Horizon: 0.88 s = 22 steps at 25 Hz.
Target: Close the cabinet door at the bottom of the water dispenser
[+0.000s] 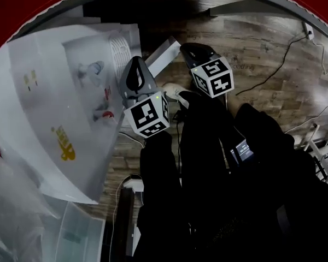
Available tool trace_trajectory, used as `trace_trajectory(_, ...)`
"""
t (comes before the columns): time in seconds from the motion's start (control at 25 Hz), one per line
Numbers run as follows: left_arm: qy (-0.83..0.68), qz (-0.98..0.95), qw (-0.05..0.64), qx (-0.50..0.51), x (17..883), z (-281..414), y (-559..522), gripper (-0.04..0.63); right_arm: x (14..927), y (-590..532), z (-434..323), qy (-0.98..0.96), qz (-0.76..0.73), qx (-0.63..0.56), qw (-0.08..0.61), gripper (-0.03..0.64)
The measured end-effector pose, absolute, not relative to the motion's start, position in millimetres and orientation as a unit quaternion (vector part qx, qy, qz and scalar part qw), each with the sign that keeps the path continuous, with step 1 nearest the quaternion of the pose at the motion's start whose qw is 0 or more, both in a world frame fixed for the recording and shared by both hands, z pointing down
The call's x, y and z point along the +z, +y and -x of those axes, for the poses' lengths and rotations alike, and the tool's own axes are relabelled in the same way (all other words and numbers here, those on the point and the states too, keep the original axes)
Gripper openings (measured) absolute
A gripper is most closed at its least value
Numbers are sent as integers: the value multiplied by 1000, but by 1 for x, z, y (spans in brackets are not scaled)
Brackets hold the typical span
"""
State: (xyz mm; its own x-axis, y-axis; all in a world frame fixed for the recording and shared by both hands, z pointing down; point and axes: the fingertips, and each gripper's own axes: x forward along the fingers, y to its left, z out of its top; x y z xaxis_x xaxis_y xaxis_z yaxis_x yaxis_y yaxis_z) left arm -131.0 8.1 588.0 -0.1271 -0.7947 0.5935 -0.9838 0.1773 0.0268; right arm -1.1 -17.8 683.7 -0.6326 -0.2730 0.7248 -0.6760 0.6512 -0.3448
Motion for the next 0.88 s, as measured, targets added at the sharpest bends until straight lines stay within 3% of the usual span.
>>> trace_trajectory(0.32,-704,-638,239,199,592,129,5,8,729,6,9,-792,-303,416,328,124)
trace_trajectory(0.88,-705,-632,252,200,602,129,8,8,748,6,-2,-736,-332,494,323,132)
